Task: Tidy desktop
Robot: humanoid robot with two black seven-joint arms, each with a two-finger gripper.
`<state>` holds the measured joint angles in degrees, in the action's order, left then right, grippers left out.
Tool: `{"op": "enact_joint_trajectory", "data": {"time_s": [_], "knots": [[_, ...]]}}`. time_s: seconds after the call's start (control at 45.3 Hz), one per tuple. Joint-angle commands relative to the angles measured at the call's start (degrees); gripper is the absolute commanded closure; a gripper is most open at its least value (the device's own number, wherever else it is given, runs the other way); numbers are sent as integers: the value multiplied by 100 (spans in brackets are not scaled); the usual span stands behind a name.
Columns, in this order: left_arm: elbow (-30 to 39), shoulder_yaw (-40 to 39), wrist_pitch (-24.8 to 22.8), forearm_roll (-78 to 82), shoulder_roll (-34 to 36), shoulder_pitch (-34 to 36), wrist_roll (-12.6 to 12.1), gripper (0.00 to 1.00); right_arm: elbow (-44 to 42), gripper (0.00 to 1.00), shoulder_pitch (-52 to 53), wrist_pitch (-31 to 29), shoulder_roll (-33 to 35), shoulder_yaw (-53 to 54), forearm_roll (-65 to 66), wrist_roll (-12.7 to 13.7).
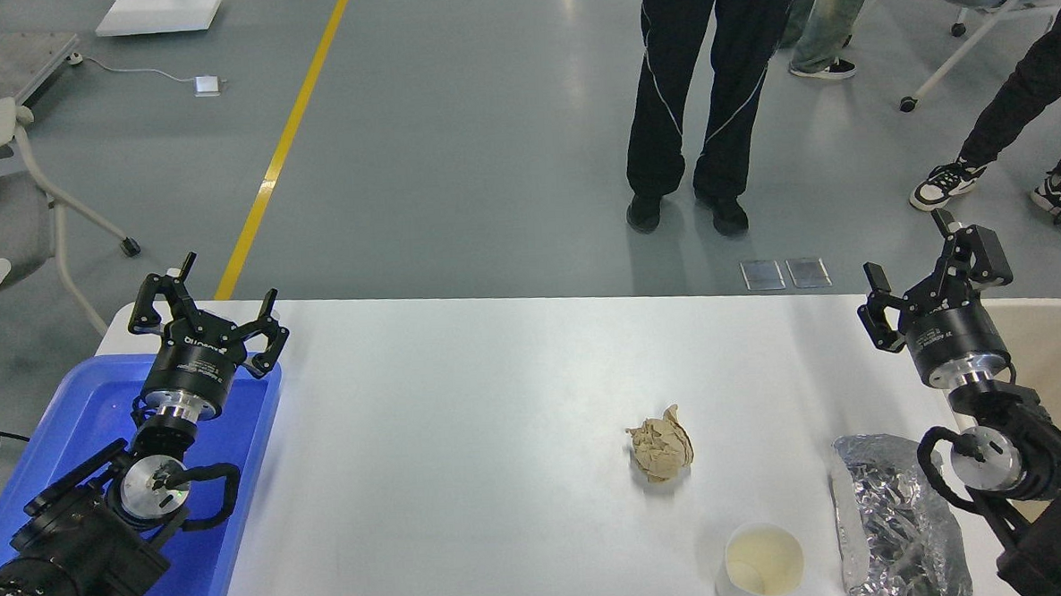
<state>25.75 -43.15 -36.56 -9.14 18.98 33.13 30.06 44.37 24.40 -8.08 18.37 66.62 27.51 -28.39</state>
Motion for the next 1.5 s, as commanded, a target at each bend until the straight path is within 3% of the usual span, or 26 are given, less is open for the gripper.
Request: {"op": "enact_joint_trajectory", "data": {"time_s": [0.0, 0.463, 0.684, 0.904, 1.213, 1.478], "knots": [[0, 0, 0, 0, 0, 0, 0, 0, -33, 0, 13, 8, 0, -9, 0, 0], [0, 0, 0, 0, 0, 0, 0, 0, -7, 0, 74, 43, 35, 79, 0, 0], [0, 0, 0, 0, 0, 0, 0, 0, 63, 0, -242, -1, 404, 571, 0, -9], [0, 0, 0, 0, 0, 0, 0, 0, 107, 0, -85, -106, 650, 379, 26, 9], [0, 0, 0, 0, 0, 0, 0, 0, 774, 0, 1171, -45, 2468, -2459, 376, 35], [0, 0, 0, 0, 0, 0, 0, 0, 2189, 0, 3447, -106, 4314, -6079, 3170, 27]]}}
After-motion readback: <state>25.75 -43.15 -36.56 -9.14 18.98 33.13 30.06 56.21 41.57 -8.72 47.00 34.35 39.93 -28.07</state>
